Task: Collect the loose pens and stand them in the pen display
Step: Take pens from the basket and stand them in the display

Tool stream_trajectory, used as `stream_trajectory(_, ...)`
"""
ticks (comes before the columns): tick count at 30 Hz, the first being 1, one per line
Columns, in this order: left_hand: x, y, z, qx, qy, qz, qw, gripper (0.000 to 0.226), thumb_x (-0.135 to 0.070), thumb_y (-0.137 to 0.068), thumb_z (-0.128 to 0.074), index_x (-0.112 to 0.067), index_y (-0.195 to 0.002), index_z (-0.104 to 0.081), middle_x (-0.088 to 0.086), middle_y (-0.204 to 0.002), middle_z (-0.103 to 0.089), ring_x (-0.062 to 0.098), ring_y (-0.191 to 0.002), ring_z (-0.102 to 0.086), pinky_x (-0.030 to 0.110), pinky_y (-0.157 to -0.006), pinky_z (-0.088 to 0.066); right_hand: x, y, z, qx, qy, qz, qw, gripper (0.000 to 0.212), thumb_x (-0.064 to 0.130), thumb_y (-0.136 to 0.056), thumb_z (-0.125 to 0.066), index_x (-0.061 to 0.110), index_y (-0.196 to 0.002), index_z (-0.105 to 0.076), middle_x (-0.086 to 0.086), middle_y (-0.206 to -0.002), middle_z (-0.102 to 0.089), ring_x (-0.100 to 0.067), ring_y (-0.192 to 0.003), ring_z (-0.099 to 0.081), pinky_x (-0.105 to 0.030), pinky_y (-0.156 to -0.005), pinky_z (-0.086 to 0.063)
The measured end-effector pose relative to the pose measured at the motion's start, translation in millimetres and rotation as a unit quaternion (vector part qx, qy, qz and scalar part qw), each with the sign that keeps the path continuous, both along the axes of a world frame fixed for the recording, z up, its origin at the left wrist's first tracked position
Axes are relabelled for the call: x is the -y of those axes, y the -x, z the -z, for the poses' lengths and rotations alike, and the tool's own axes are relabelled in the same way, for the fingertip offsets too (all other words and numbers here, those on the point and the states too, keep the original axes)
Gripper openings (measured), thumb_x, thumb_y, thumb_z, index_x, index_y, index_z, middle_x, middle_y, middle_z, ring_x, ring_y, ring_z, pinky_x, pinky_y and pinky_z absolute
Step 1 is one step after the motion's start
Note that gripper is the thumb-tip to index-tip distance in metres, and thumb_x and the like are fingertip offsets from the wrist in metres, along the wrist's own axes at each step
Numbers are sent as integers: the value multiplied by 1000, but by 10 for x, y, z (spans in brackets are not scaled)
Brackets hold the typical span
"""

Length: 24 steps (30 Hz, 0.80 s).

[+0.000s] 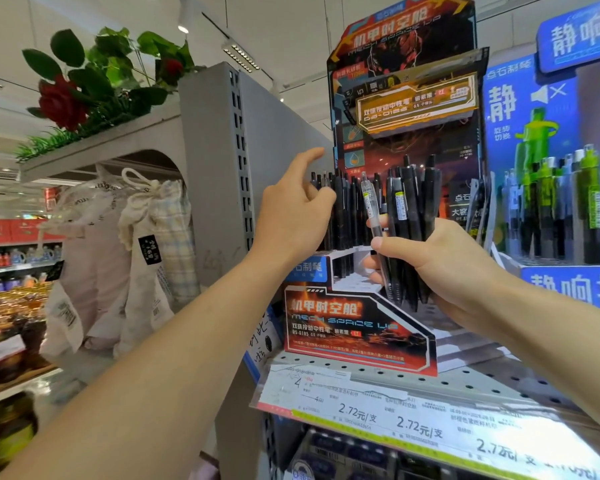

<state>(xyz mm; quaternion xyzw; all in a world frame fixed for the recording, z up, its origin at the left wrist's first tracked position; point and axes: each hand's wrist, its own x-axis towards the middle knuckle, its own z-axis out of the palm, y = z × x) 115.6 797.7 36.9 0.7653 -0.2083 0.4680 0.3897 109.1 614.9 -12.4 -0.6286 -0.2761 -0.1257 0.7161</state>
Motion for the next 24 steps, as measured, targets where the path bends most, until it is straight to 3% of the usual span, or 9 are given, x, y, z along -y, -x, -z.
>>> stream_trajectory(4, 33, 127, 11, -15, -5, 47, 999, 19, -33, -100, -56, -31, -116, -65, -10, -78, -71, -3, -61, -63, 13, -58, -48, -8, 0, 9, 24, 11, 15, 1000, 18, 4, -92, -71, 11, -109, -73, -11, -85, -79, -28, -82, -78, -36, -70, -64)
stream_trajectory(6, 97, 194, 22, -22, -47, 58, 997, 19, -38, -97, -61, -30, -114, -65, -11, -82, -73, -2, -66, -66, 12, -59, -49, -20, 4, 8, 48, 36, 39, 997, 15, 7, -91, -73, 16, -103, -74, -7, -83, -79, -24, -81, -78, -34, -67, -63)
stream_trajectory(9, 170, 238, -2, -27, -65, 36, 997, 27, -36, -92, -70, -29, -117, -64, -9, -81, -74, 3, -74, -70, 23, -71, -54, -26, 12, 10, 73, 59, 51, 994, 16, 11, -92, -73, 24, -101, -75, -6, -84, -79, -23, -83, -78, -38, -71, -63)
stream_trajectory(12, 166, 273, -59, -37, 9, 68, 997, 23, -22, -93, -69, -25, -115, -65, -4, -79, -74, 8, -76, -72, 31, -72, -60, 9, -1, 9, 78, 40, 53, 995, 15, 11, -93, -71, 23, -101, -75, -10, -84, -79, -26, -83, -78, -38, -68, -63)
stream_trajectory(15, 64, 293, -153, -19, 136, 118, 983, 22, -12, -96, -64, -24, -115, -64, -8, -74, -74, 12, -72, -74, 25, -63, -60, 54, -42, 0, 59, 13, 74, 995, 15, 9, -93, -71, 20, -101, -76, -12, -87, -78, -24, -82, -78, -40, -70, -63)
stream_trajectory(17, -33, 286, -207, 26, 149, 73, 986, 30, -13, -96, -63, -25, -124, -62, -6, -81, -73, 12, -77, -74, 27, -65, -61, 52, -54, 3, 47, 9, 62, 997, 14, 6, -94, -69, 16, -103, -74, -13, -86, -76, -26, -78, -77, -42, -69, -65)
stream_trajectory(20, -152, 263, -197, 91, 95, -4, 991, 46, -19, -96, -64, -30, -138, -52, -8, -87, -69, 10, -82, -71, 38, -72, -63, 19, -59, 15, 43, 26, 51, 997, 17, 5, -95, -67, 16, -106, -73, -8, -69, -71, -23, -64, -70, -37, -62, -62)
stream_trajectory(24, -194, 225, -138, 126, 50, -44, 990, 37, -22, -93, -67, -39, -121, -50, -11, -83, -67, 6, -73, -70, 44, -75, -62, -9, -65, 18, 25, 38, 21, 999, 23, 4, -96, -65, 19, -114, -70, -8, -63, -65, -23, -59, -62, -30, -61, -55)
